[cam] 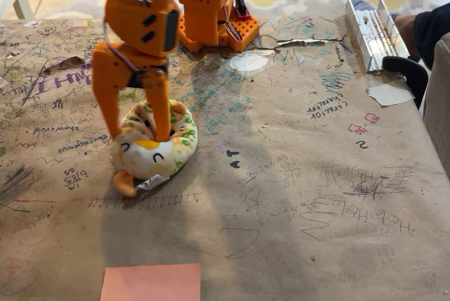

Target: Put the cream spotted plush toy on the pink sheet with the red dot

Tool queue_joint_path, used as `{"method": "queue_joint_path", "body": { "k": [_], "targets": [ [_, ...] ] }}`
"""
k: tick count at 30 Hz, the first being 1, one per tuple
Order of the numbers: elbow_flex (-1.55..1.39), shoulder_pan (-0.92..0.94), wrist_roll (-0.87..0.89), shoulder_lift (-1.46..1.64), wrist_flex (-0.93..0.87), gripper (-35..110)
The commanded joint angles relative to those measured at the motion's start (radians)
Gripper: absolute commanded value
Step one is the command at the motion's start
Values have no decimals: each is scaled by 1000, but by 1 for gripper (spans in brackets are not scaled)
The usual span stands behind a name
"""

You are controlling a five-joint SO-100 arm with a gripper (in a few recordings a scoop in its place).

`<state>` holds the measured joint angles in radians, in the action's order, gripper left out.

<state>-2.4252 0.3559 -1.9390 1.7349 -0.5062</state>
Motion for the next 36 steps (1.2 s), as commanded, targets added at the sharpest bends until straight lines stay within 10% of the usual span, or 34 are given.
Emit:
{"method": "queue_joint_path", "body": {
  "k": [1,5,15,36],
  "targets": [
    [-129,-15,-2,41,190,0],
    [-112,-3,87,71,155,0],
    [549,-140,603,141,-741,0],
    [453,-354,698,1341,-1236,0]
  ]
}}
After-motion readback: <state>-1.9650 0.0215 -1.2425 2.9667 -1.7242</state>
